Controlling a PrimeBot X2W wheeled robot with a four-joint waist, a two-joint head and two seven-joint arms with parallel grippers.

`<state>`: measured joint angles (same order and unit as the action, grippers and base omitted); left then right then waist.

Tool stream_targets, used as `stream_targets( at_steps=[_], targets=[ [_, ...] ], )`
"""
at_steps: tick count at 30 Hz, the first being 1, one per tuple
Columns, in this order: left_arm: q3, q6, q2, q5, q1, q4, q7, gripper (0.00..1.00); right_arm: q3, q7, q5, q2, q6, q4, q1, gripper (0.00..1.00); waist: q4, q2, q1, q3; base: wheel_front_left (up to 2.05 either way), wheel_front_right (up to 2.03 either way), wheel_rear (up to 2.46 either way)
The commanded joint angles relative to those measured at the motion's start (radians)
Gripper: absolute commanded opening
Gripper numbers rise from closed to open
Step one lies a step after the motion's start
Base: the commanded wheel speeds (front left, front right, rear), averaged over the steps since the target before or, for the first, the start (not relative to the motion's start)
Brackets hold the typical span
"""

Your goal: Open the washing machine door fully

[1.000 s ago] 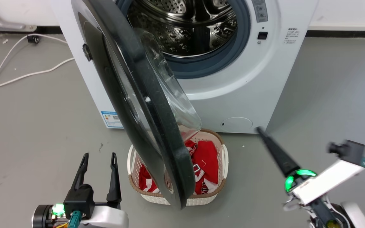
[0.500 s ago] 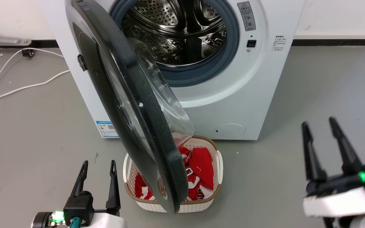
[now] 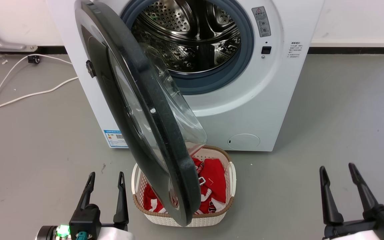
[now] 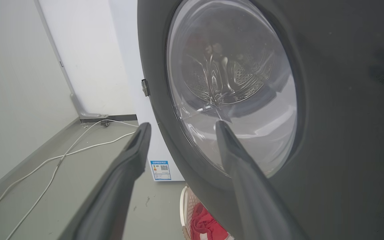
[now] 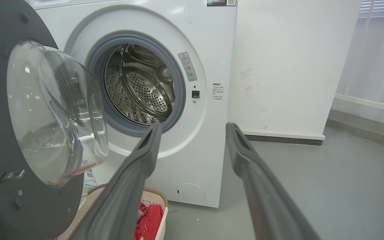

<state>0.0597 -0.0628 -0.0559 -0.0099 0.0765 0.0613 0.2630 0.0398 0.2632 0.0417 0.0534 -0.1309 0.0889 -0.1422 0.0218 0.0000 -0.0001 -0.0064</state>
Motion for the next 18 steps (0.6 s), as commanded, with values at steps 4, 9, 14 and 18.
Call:
stream_targets(
  at_steps=[4, 9, 14, 18],
  targets=[
    [0.002, -0.004, -0.002, 0.006, 0.012, -0.002, 0.003, 1.00, 0.003, 0.002, 0.030, -0.005, 0.000, -0.019, -0.027, 1.00, 0.002, 0.0000, 0.0001, -0.001, 0.00, 0.00, 0.00],
    [0.003, -0.006, -0.001, 0.003, 0.017, -0.001, 0.003, 1.00, 0.004, 0.002, 0.041, -0.005, 0.000, -0.029, -0.031, 1.00, 0.001, 0.0000, 0.0001, -0.001, 0.00, 0.00, 0.00],
    [-0.003, 0.000, -0.001, -0.010, 0.017, -0.009, 0.003, 0.20, 0.003, 0.002, 0.043, -0.005, 0.000, -0.034, -0.030, 1.00, 0.000, 0.0000, 0.0001, -0.001, 0.00, 0.00, 0.00],
    [-0.006, 0.008, -0.002, -0.007, 0.019, -0.011, 0.003, 0.00, 0.005, 0.002, 0.052, -0.005, 0.000, -0.039, -0.029, 1.00, -0.001, 0.0000, 0.0001, -0.003, 0.00, 0.00, 0.00]
  ],
)
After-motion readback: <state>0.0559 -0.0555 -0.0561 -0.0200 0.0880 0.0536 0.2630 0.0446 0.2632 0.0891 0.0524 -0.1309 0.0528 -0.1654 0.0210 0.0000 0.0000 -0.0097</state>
